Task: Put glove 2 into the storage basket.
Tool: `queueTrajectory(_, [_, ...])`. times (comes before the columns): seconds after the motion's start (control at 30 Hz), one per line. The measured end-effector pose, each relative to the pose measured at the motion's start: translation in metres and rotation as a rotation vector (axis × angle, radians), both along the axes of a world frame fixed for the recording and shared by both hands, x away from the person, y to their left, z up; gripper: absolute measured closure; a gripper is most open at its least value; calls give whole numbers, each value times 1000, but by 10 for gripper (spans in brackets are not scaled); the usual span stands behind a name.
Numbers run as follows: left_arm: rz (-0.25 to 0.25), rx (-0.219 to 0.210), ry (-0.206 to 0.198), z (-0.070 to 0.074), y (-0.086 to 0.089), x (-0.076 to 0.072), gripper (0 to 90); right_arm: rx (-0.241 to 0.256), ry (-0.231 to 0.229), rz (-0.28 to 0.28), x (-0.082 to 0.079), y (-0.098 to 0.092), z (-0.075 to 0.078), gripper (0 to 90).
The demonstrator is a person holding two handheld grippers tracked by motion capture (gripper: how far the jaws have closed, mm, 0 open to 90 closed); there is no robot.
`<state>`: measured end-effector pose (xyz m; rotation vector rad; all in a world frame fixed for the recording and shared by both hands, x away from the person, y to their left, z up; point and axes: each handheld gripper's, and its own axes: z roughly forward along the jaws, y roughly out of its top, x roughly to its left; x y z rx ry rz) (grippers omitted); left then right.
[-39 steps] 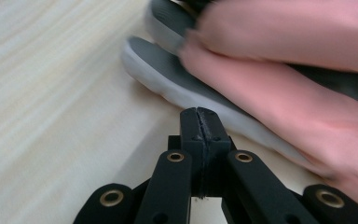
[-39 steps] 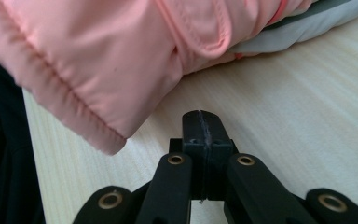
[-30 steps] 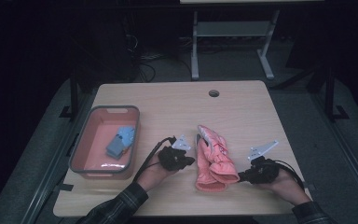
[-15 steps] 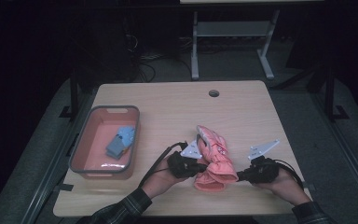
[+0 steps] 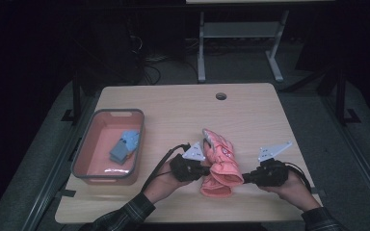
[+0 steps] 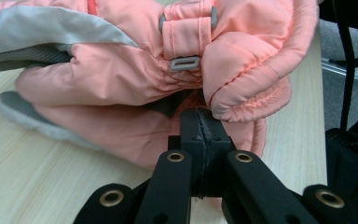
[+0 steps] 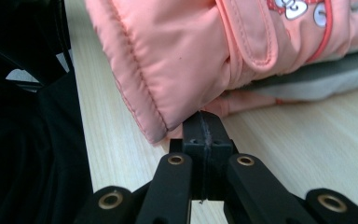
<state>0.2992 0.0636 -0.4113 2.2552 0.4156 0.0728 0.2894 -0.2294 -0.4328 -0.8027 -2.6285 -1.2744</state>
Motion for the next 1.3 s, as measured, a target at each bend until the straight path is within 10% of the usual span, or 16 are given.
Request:
queueTrajectory(0.73, [60, 121, 50, -34, 18, 9, 886, -121, -15, 22, 2, 27, -17, 897])
queueTrajectory(1.3, [161, 115, 54, -31, 52, 36, 887, -97, -37, 95, -2, 79, -22, 897])
